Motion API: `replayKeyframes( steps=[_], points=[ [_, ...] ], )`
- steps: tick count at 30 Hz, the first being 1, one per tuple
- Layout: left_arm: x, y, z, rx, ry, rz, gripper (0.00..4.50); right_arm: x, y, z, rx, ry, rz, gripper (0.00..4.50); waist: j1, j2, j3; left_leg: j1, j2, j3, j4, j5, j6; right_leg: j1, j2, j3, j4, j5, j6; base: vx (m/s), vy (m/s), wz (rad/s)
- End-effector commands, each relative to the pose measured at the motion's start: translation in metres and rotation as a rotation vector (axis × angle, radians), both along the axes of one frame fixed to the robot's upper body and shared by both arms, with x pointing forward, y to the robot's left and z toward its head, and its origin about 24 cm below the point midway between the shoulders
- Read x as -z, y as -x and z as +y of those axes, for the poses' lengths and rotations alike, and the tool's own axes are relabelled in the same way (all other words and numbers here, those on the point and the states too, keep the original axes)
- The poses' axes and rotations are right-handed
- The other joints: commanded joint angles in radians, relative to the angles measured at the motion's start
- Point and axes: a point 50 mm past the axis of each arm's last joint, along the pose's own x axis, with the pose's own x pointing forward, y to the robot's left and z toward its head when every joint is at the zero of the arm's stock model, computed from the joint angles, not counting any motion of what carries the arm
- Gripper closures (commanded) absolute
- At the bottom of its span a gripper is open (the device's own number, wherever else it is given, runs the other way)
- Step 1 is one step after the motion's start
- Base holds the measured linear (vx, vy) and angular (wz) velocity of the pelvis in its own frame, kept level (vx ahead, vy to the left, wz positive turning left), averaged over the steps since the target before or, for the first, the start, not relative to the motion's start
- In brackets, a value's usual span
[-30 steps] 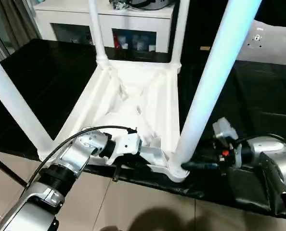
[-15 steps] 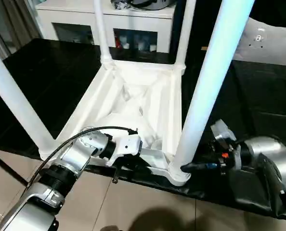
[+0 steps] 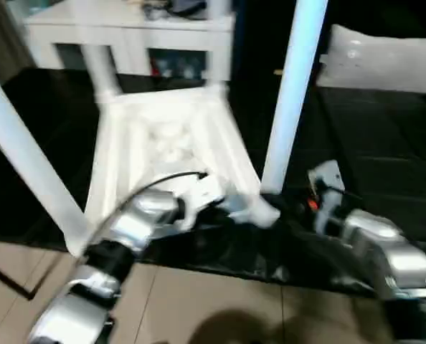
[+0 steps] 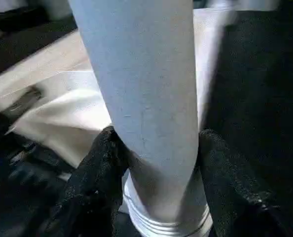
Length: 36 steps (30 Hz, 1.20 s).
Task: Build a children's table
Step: Rotate leg to tighten
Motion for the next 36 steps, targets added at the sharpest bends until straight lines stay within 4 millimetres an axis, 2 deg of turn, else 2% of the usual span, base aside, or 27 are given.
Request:
replayKeyframes(
  steps=[1, 2, 3, 4, 5, 6, 10, 11, 12, 14, 15, 16, 19, 20, 21, 22, 23, 24, 25, 28, 29, 30, 31, 32, 33, 34, 36],
  points=[
    [-0.018, -0.006, -0.029, -0.029, 0.101, -0.077, 4.50, 0.000, -0.001, 0.030, 0.020, -0.035, 0.022, 2.58, -0.004, -0.005, -0.052, 0.004, 0.027, -0.015, -0.069, -0.214, 0.048, 0.050, -0.065, 0.039, -0.110, -0.498, 0.024, 0.000, 0.000, 0.00],
    [-0.018, -0.006, -0.033, -0.041, 0.104, -0.082, 4.50, -0.001, -0.001, 0.032, 0.043, -0.033, 0.016, 2.58, -0.007, -0.014, -0.056, 0.001, 0.027, -0.019, -0.071, -0.213, 0.047, 0.059, -0.070, 0.039, -0.100, -0.476, 0.009, 0.000, 0.000, 0.00],
    [-0.019, -0.006, -0.036, -0.047, 0.118, -0.104, 4.50, -0.005, 0.000, 0.035, 0.051, -0.052, -0.024, 2.58, -0.009, -0.016, -0.055, -0.002, 0.030, -0.020, -0.073, -0.213, 0.052, 0.059, -0.069, 0.043, -0.098, -0.468, 0.006, 0.000, 0.000, 0.00],
    [-0.020, -0.006, -0.037, -0.048, 0.122, -0.110, 4.50, -0.006, 0.000, 0.036, 0.053, -0.060, -0.033, 2.58, -0.009, -0.011, -0.054, 0.004, 0.031, -0.018, -0.074, -0.220, 0.060, 0.054, -0.073, 0.049, -0.098, -0.469, -0.003, 0.000, 0.000, 0.00],
    [-0.020, -0.006, -0.036, -0.047, 0.118, -0.113, 4.50, -0.008, 0.001, 0.038, 0.040, -0.090, -0.046, 1.89, -0.010, -0.005, -0.056, 0.002, 0.034, -0.018, -0.075, -0.210, 0.068, 0.056, -0.076, 0.057, -0.092, -0.439, -0.024, 0.000, 0.000, 0.00],
    [-0.018, -0.006, -0.034, -0.041, 0.106, -0.112, 4.50, -0.008, 0.003, 0.036, 0.022, -0.091, -0.056, 1.89, -0.009, -0.005, -0.057, -0.001, 0.034, -0.018, -0.076, -0.201, 0.071, 0.059, -0.077, 0.060, -0.087, -0.420, -0.029, 0.000, 0.000, 0.00],
    [-0.015, -0.005, -0.026, -0.007, 0.068, -0.116, 4.50, -0.005, 0.012, 0.019, -0.055, -0.048, -0.089, 1.60, 0.002, -0.007, -0.063, -0.003, 0.034, -0.012, -0.071, -0.132, 0.109, 0.062, -0.078, 0.074, -0.070, -0.325, -0.064, 0.000, 0.000, 0.00],
    [-0.016, -0.005, -0.025, 0.000, 0.070, -0.120, 4.50, -0.005, 0.013, 0.014, -0.060, -0.051, -0.086, 1.41, 0.006, -0.010, -0.064, -0.006, 0.033, -0.011, -0.070, -0.108, 0.123, 0.064, -0.077, 0.077, -0.064, -0.305, -0.078, 0.000, 0.000, 0.00],
    [-0.016, -0.005, -0.023, 0.006, 0.068, -0.120, 4.50, -0.005, 0.016, 0.009, -0.079, -0.048, -0.085, 1.41, 0.010, -0.012, -0.066, -0.011, 0.032, -0.011, -0.068, -0.088, 0.135, 0.068, -0.078, 0.078, -0.058, -0.290, -0.084, 0.000, 0.000, 0.00],
    [-0.015, -0.005, -0.015, 0.037, 0.046, -0.132, 4.50, -0.005, 0.020, -0.007, -0.131, 0.000, -0.092, 1.34, 0.013, -0.013, -0.067, -0.012, 0.033, -0.010, -0.067, -0.076, 0.146, 0.068, -0.078, 0.078, -0.057, -0.281, -0.084, 0.000, 0.000, 0.00],
    [-0.013, -0.004, -0.010, 0.058, 0.036, -0.128, 4.50, -0.006, 0.022, -0.016, -0.169, 0.028, -0.096, 1.05, 0.018, -0.015, -0.069, -0.020, 0.031, -0.012, -0.064, -0.060, 0.156, 0.071, -0.076, 0.078, -0.052, -0.268, -0.074, 0.000, 0.000, 0.00],
    [-0.013, -0.003, -0.007, 0.069, 0.033, -0.121, 4.50, -0.007, 0.023, -0.020, -0.190, 0.039, -0.096, 0.97, 0.016, -0.017, -0.068, -0.020, 0.030, -0.010, -0.063, -0.058, 0.159, 0.069, -0.072, 0.078, -0.052, -0.269, -0.074, 0.000, 0.000, 0.00],
    [-0.012, 0.001, 0.000, 0.139, 0.023, -0.125, 4.50, -0.011, 0.024, -0.031, -0.264, 0.052, -0.103, 0.91, 0.018, -0.015, -0.064, -0.015, 0.030, -0.007, -0.063, -0.092, 0.157, 0.061, -0.072, 0.077, -0.062, -0.342, -0.064, 0.000, 0.000, 0.00],
    [-0.011, 0.003, 0.006, 0.180, 0.008, -0.122, 4.50, -0.013, 0.026, -0.038, -0.332, 0.060, -0.104, 0.63, 0.021, -0.012, -0.063, -0.012, 0.031, -0.008, -0.064, -0.107, 0.149, 0.058, -0.073, 0.076, -0.065, -0.369, -0.060, 0.000, 0.000, 0.00],
    [-0.011, 0.003, 0.007, 0.187, 0.006, -0.122, 4.50, -0.013, 0.026, -0.039, -0.343, 0.061, -0.104, 0.53, 0.023, -0.011, -0.062, -0.010, 0.034, -0.008, -0.064, -0.120, 0.145, 0.057, -0.072, 0.076, -0.067, -0.382, -0.060, 0.000, 0.000, 0.00],
    [-0.011, 0.005, 0.010, 0.222, 0.003, -0.120, 4.50, -0.014, 0.027, -0.042, -0.378, 0.065, -0.096, 0.49, 0.025, -0.011, -0.062, -0.009, 0.035, -0.009, -0.066, -0.127, 0.141, 0.057, -0.072, 0.076, -0.068, -0.383, -0.063, 0.000, 0.000, 0.00],
    [-0.011, 0.013, 0.018, 0.345, -0.018, -0.099, 4.50, -0.019, 0.029, -0.048, -0.496, 0.090, -0.084, 0.33, 0.027, -0.014, -0.063, -0.010, 0.036, -0.010, -0.066, -0.130, 0.141, 0.058, -0.072, 0.077, -0.063, -0.373, -0.067, 0.000, 0.000, 0.00],
    [-0.011, 0.013, 0.018, 0.345, -0.018, -0.099, 4.50, -0.019, 0.029, -0.048, -0.496, 0.090, -0.084, 0.33, 0.027, -0.014, -0.063, -0.010, 0.036, -0.010, -0.066, -0.130, 0.141, 0.058, -0.072, 0.077, -0.063, -0.373, -0.067, 0.000, 0.000, 0.00],
    [-0.011, 0.017, 0.021, 0.409, -0.026, -0.083, 4.50, -0.023, 0.030, -0.050, -0.559, 0.100, -0.087, 0.10, 0.032, -0.013, -0.064, -0.011, 0.041, -0.010, -0.065, -0.125, 0.145, 0.057, -0.074, 0.079, -0.056, -0.348, -0.082, 0.000, 0.000, 0.00],
    [-0.013, 0.025, 0.024, 0.525, -0.033, -0.064, 4.50, -0.028, 0.033, -0.050, -0.700, 0.127, -0.082, 0.10, 0.045, -0.013, -0.065, -0.008, 0.044, -0.006, -0.064, -0.113, 0.152, 0.056, -0.075, 0.083, -0.051, -0.331, -0.093, 0.000, 0.000, 0.00],
    [-0.013, 0.025, 0.023, 0.547, -0.037, -0.072, 4.50, -0.028, 0.034, -0.049, -0.738, 0.134, -0.074, 0.10, 0.054, -0.013, -0.066, -0.006, 0.046, -0.006, -0.063, -0.100, 0.155, 0.053, -0.075, 0.083, -0.047, -0.315, -0.105, 0.000, 0.000, 0.00],
    [-0.013, 0.026, 0.022, 0.572, -0.043, -0.083, 4.50, -0.027, 0.035, -0.050, -0.780, 0.135, -0.063, 0.10, 0.061, -0.021, -0.066, -0.005, 0.049, -0.004, -0.062, -0.090, 0.157, 0.052, -0.075, 0.085, -0.044, -0.296, -0.113, 0.000, 0.000, 0.00],
    [-0.013, 0.026, 0.022, 0.572, -0.043, -0.083, 4.50, -0.027, 0.035, -0.050, -0.780, 0.135, -0.063, 0.10, 0.068, -0.017, -0.067, -0.003, 0.051, -0.005, -0.062, -0.085, 0.156, 0.051, -0.077, 0.086, -0.041, -0.290, -0.119, 0.000, 0.000, 0.00],
    [-0.013, 0.028, 0.022, 0.606, -0.049, -0.073, 4.50, -0.028, 0.034, -0.049, -0.802, 0.132, -0.057, 0.24, 0.077, -0.015, -0.067, 0.000, 0.054, -0.005, -0.063, -0.079, 0.152, 0.049, -0.078, 0.089, -0.039, -0.277, -0.128, 0.000, 0.000, 0.00],
    [-0.013, 0.029, 0.022, 0.615, -0.051, -0.071, 4.50, -0.028, 0.034, -0.049, -0.808, 0.129, -0.053, 0.36, 0.083, -0.019, -0.068, 0.001, 0.055, -0.005, -0.063, -0.078, 0.149, 0.049, -0.078, 0.090, -0.036, -0.266, -0.137, 0.000, 0.000, 0.00],
    [-0.014, 0.031, 0.021, 0.644, -0.052, -0.065, 4.50, -0.027, 0.033, -0.048, -0.833, 0.118, -0.039, 0.44, 0.086, -0.022, -0.067, -0.001, 0.055, -0.005, -0.064, -0.077, 0.146, 0.051, -0.079, 0.091, -0.035, -0.267, -0.137, 0.000, 0.000, 0.00],
    [-0.015, 0.034, 0.019, 0.681, -0.047, -0.059, 4.50, -0.027, 0.032, -0.046, -0.871, 0.098, -0.016, 0.56, 0.093, -0.022, -0.066, 0.000, 0.053, -0.004, -0.064, -0.092, 0.134, 0.051, -0.081, 0.091, -0.035, -0.287, -0.139, 0.000, 0.000, 0.00]
  ],
)
